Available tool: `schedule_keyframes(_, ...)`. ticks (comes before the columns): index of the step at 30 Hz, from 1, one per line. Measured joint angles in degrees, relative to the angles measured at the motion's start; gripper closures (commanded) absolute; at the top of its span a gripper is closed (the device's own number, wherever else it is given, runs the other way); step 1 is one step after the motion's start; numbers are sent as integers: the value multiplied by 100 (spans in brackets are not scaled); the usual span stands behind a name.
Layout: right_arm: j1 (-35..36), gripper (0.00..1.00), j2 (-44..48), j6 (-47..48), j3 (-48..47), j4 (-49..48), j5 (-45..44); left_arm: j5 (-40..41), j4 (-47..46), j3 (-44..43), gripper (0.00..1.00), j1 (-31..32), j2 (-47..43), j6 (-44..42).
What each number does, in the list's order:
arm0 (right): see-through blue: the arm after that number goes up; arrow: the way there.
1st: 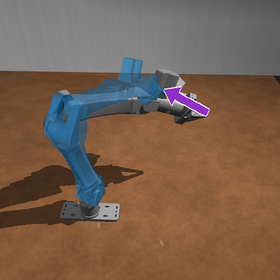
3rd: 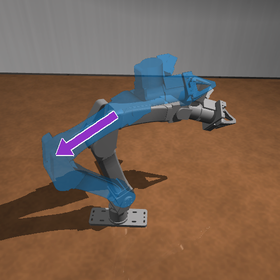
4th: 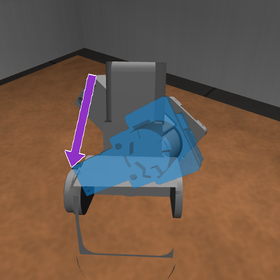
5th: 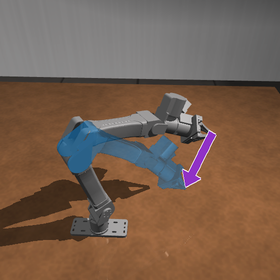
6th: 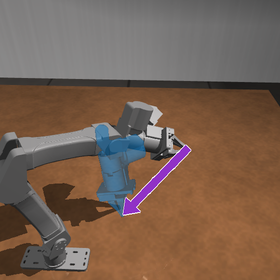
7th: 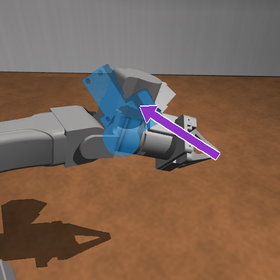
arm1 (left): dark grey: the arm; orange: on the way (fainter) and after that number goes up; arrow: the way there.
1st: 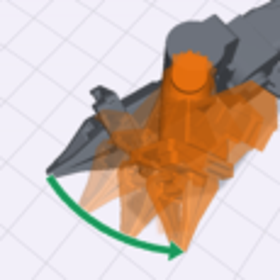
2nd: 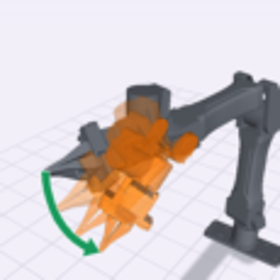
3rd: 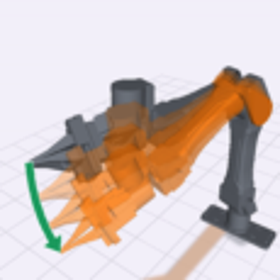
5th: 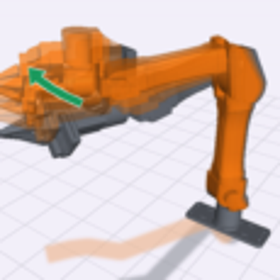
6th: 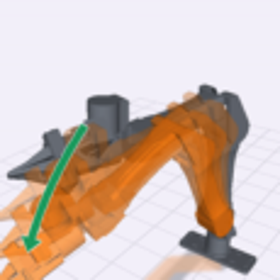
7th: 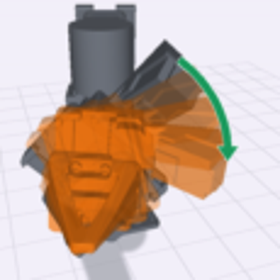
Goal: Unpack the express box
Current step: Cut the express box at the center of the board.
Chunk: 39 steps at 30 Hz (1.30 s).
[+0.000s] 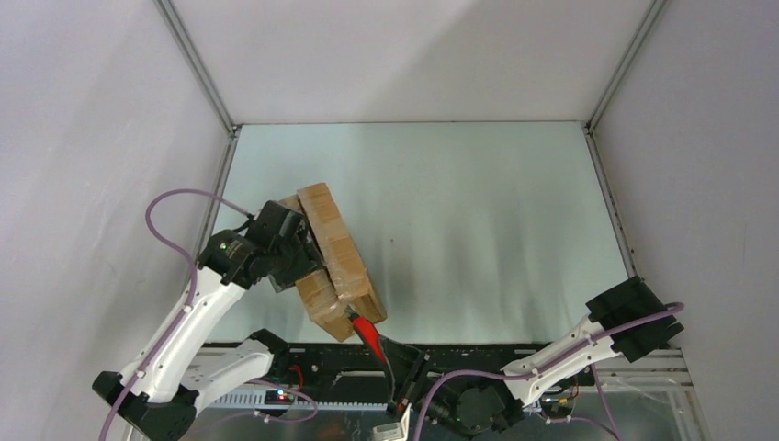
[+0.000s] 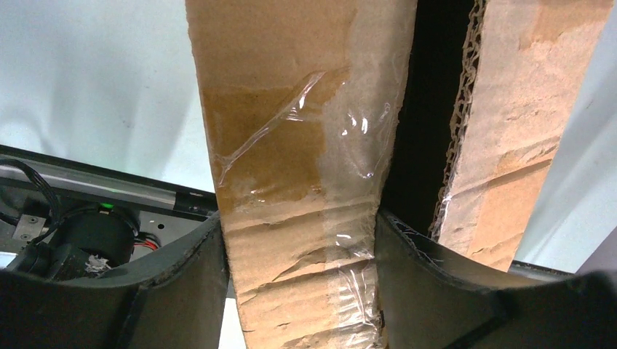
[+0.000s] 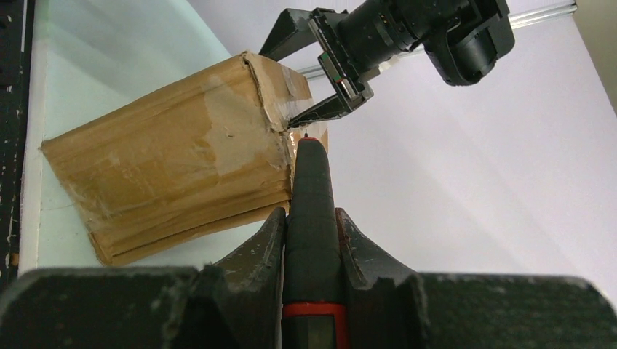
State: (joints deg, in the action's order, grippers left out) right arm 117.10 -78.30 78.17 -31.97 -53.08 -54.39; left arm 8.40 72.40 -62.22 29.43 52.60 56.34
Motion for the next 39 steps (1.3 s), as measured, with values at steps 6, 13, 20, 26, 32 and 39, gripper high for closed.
schedule_keyframes(6, -26, 100, -144, -11, 0, 151, 13, -33, 20, -28, 42, 0, 37, -61)
schedule_keyframes(13, -254, 100, -337, 50, -2, 262, 76, -111, 103, -85, 43, 0, 44, -114)
schedule_keyframes(20, -313, 100, -452, 240, -79, 195, 173, -105, 105, -92, 44, -7, 44, -146)
schedule_keyframes(26, -275, 100, -535, 411, -138, 127, 162, -105, 120, -92, 44, -11, 44, -155)
schedule_keyframes(32, -223, 100, -538, 507, -164, 116, 164, -114, 136, -92, 45, -11, 44, -153)
schedule_keyframes(39, -205, 100, -538, 476, -188, 120, 164, -116, 144, -92, 45, -11, 44, -153)
